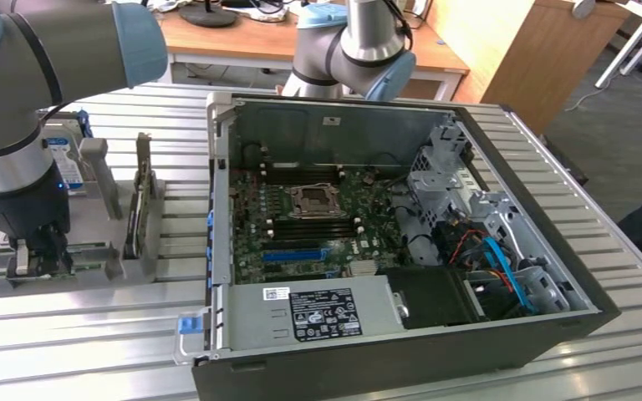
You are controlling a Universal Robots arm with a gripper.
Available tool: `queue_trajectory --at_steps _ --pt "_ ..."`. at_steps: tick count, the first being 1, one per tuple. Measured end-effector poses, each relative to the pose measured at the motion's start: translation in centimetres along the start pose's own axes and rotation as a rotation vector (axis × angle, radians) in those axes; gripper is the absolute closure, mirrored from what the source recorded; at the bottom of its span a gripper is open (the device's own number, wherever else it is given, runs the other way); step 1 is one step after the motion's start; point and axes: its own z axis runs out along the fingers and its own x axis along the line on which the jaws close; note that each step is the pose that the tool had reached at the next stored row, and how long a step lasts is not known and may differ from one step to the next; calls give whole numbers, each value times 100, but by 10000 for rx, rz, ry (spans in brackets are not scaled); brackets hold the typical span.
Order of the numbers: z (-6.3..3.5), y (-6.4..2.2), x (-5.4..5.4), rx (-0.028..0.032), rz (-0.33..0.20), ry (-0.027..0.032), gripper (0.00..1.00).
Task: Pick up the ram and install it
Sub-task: 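Pick up the ram and move it above insertion slot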
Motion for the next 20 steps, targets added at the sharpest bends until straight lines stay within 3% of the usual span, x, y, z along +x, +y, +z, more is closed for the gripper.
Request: queue_trajectory --at_steps 16,20 --pt "-1 0 0 3 0 0 88" --pt "-41 2 -1 -1 0 2 88"
